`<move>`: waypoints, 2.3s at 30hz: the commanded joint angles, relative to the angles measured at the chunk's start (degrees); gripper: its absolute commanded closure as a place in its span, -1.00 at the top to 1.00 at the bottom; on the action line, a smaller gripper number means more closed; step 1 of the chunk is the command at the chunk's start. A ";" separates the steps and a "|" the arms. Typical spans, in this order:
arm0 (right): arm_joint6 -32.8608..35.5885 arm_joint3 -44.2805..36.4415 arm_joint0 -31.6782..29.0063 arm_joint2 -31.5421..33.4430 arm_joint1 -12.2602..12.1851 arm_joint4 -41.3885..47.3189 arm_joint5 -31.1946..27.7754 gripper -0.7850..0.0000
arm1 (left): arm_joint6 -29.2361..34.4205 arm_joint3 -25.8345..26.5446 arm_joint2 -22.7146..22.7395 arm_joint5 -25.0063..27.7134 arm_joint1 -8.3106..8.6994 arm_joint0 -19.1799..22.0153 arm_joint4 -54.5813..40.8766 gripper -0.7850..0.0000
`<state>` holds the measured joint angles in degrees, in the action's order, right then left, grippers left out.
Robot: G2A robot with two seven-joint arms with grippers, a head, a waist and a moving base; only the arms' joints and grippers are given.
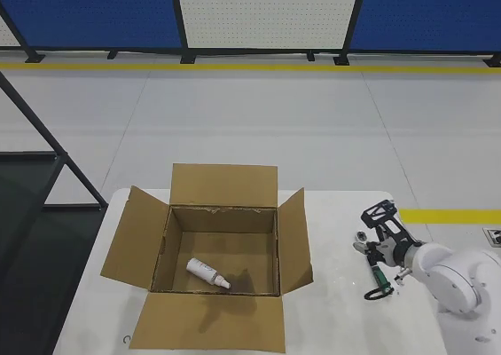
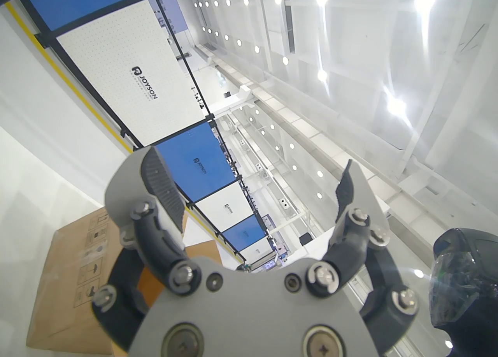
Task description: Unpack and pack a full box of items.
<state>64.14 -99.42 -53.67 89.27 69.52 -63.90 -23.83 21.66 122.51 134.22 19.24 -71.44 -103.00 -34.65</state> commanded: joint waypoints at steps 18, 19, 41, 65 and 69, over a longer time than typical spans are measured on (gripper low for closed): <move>1.56 -9.43 0.02 -2.69 -0.22 2.95 -0.28 1.00 | -0.20 -1.19 1.99 0.68 -0.36 -0.95 0.10 1.00; 1.56 -9.43 0.02 -2.69 -0.22 2.95 -0.28 1.00 | -0.20 -1.19 1.99 0.68 -0.36 -0.95 0.10 1.00; -2.61 2.63 29.39 -35.09 4.75 13.33 2.61 1.00 | 9.90 -2.79 -0.70 -0.69 0.69 1.43 10.33 1.00; -9.32 20.34 40.13 -53.43 11.42 15.19 4.25 1.00 | 10.62 -2.02 -3.80 -4.27 1.03 2.59 11.43 1.00; -10.06 31.11 45.33 -60.50 16.07 17.77 5.09 1.00 | 10.01 -2.70 -3.82 -5.37 1.02 2.51 10.26 1.00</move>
<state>54.22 -71.68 -9.64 30.69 84.33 -46.55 -18.86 31.89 120.10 130.25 13.85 -70.41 -100.47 -24.19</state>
